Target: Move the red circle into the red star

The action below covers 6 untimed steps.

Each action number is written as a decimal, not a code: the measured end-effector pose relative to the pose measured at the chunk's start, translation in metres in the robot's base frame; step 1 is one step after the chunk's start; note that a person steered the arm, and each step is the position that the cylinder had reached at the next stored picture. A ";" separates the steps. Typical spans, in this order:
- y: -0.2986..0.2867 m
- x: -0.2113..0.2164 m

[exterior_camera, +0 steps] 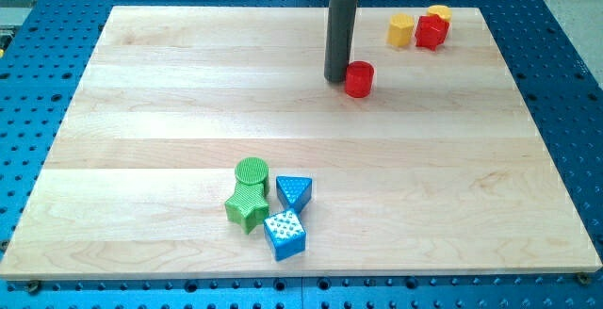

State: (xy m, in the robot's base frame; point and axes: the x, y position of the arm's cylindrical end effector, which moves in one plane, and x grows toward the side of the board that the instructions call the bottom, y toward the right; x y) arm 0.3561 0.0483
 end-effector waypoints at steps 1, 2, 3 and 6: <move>-0.020 0.025; 0.006 0.034; 0.058 -0.021; 0.103 -0.042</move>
